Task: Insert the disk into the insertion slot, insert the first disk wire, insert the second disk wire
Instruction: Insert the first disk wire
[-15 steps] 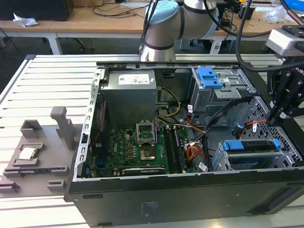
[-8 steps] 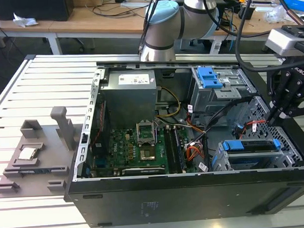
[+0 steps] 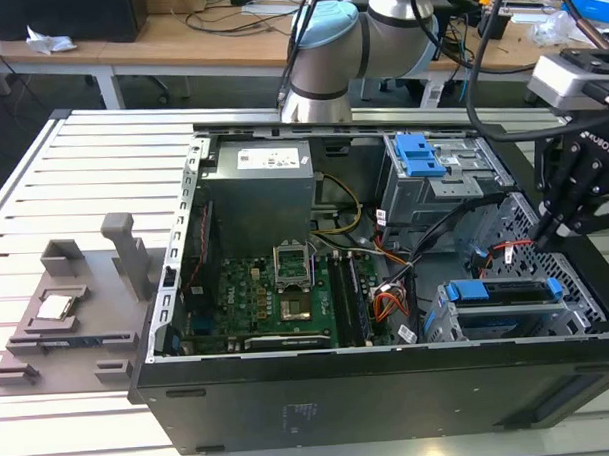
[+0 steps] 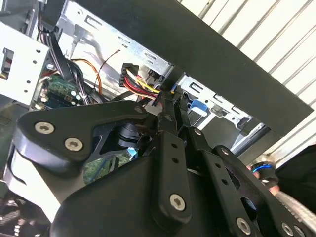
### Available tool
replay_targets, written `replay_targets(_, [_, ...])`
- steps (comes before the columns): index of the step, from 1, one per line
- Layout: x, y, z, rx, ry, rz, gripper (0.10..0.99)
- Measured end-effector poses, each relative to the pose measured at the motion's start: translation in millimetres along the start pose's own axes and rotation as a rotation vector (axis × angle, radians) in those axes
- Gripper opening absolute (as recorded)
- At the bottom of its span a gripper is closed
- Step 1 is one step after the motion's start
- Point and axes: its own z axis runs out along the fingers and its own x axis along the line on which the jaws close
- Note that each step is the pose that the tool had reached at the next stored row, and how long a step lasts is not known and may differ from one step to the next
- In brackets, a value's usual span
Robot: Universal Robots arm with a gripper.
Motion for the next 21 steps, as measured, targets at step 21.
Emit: replay_targets(21, [24.3, 25.2, 7.4, -0.008, -0.0081, 0.110, 0.169])
